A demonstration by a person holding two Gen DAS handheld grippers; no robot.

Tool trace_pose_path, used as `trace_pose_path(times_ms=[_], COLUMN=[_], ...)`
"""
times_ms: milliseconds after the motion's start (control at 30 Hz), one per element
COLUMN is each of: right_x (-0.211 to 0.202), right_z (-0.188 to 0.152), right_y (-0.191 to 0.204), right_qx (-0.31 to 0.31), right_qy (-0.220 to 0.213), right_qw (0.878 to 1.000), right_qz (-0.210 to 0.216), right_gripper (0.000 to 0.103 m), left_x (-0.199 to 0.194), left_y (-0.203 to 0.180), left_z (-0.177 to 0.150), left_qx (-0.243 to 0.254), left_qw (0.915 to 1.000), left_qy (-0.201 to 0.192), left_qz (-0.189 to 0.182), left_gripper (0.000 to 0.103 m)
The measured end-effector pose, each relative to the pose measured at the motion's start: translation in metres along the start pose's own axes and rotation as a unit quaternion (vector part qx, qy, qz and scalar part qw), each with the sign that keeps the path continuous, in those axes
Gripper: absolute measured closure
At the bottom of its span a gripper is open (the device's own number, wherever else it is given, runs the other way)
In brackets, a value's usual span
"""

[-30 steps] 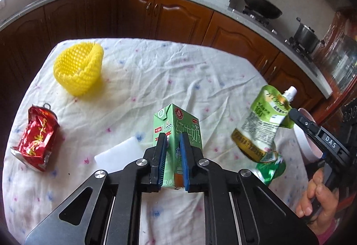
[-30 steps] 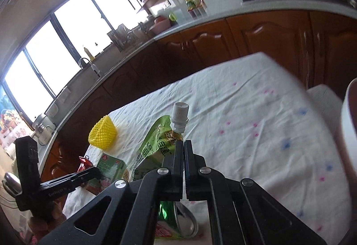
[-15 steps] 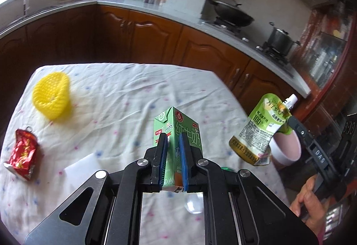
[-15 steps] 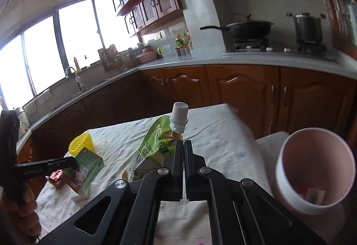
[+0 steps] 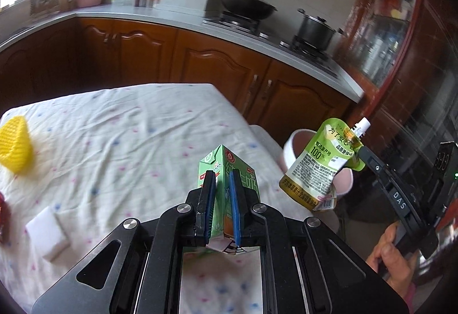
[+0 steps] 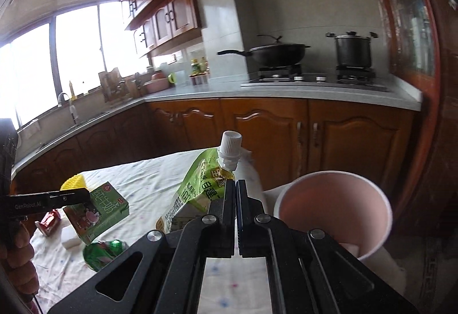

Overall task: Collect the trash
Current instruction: 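Carry the green carton and pouch over the pink bucket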

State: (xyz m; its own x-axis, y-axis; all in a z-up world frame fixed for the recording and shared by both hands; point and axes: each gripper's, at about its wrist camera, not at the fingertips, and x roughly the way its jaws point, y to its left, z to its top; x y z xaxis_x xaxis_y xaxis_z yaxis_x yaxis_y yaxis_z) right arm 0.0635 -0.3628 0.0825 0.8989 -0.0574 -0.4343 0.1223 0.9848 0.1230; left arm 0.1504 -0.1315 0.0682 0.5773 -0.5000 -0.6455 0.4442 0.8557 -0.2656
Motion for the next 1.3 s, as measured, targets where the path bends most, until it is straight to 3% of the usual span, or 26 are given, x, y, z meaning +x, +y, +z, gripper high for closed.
trace_pose_path(times_ms=[233, 733, 1300], right_x=[-0.014, -0.025, -0.019], right_z=[-0.004, -0.007, 0.001], right_y=[-0.025, -0.047, -0.108], right_qx=[0.015, 0.037, 0.060], right_qy=[-0.004, -0.007, -0.003], right_qw=[1.000, 0.999, 0.996], right_qz=[-0.016, -0.018, -0.069], right_gripper=[0.102, 0.102, 0.102], left_x=[0.010, 0.023, 0.070], left_y=[-0.028, -0.049, -0.118], left_z=[-0.002, 0.001, 0.038], left_qx=[0.028, 0.045, 0.082], left_qw=[0.9995, 0.9988, 0.9951], left_qy=[0.007, 0.012, 0.014], left_qz=[-0.008, -0.016, -0.053], left_gripper=[0.095, 0.095, 0.095])
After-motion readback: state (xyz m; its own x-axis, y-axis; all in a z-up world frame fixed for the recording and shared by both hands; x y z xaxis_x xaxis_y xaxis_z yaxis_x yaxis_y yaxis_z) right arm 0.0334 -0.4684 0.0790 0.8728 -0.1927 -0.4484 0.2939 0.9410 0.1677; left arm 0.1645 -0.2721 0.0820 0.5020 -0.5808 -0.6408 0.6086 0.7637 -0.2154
